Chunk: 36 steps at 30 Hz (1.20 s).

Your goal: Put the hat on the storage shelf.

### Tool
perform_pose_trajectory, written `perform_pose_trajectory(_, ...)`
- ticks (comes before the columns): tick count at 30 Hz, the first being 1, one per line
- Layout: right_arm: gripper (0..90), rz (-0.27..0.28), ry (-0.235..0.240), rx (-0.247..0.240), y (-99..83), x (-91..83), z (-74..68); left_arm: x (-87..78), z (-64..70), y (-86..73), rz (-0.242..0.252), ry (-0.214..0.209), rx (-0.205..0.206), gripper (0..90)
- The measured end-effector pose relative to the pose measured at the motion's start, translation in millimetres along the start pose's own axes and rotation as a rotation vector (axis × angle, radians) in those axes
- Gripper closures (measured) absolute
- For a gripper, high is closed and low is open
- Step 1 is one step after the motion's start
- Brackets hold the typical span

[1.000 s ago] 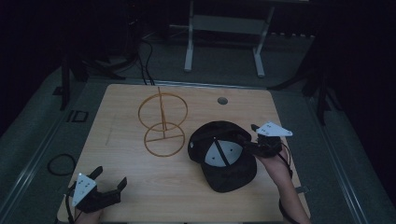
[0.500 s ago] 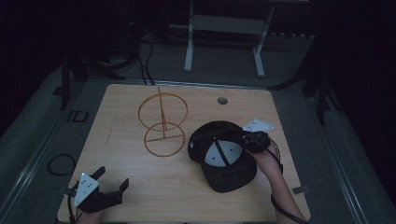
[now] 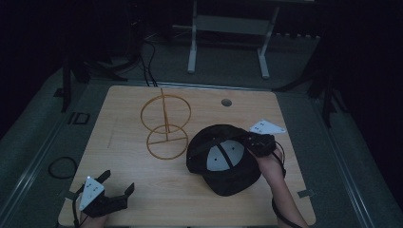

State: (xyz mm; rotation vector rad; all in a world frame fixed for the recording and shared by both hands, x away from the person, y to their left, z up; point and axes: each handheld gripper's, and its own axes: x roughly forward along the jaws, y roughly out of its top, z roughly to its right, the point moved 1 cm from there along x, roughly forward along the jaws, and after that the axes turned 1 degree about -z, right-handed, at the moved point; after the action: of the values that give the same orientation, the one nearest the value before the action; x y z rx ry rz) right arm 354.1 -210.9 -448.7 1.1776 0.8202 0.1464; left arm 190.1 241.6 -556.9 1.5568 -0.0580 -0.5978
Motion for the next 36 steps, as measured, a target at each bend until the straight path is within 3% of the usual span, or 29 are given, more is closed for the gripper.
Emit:
perform_pose_trajectory(2,88.4,0.032,0.014,-0.008,7.8,-7.6,-4.7,1.5,6.1,2.7,0.003,-0.005,0.040,2.5)
perform_pose_trajectory(3,88.5,0.048,-0.005,-0.046,15.6,-13.9,-10.1,4.0,12.0,5.5,0.006,-0.021,0.058,2.5)
perform_pose_trajectory(6,88.5,0.067,0.001,-0.051,22.1,-18.8,-13.0,6.4,17.6,7.5,0.007,-0.039,0.063,2.5)
perform_pose_trajectory(7,88.5,0.079,0.004,-0.062,27.8,-23.2,-15.6,8.6,23.5,8.7,0.002,-0.073,0.054,2.5)
perform_pose_trajectory(8,88.5,0.085,-0.003,-0.064,30.4,-25.5,-16.8,8.6,23.5,8.7,0.002,-0.073,0.054,2.5)
perform_pose_trajectory(11,88.5,0.100,-0.028,-0.090,38.1,-32.4,-19.1,13.4,36.8,12.8,-0.002,-0.129,0.043,2.5)
perform_pose_trajectory(20,88.4,0.164,-0.006,-0.059,54.1,-48.5,-22.5,29.6,63.0,28.9,0.003,-0.216,0.067,4.6)
perform_pose_trajectory(29,88.4,0.201,-0.002,-0.065,63.6,-57.6,-33.3,62.6,98.4,48.3,0.007,-0.312,0.095,5.2)
perform_pose_trajectory(36,88.4,0.215,0.005,-0.067,66.0,-59.9,-37.7,79.1,113.1,63.4,0.014,-0.339,0.096,5.2)
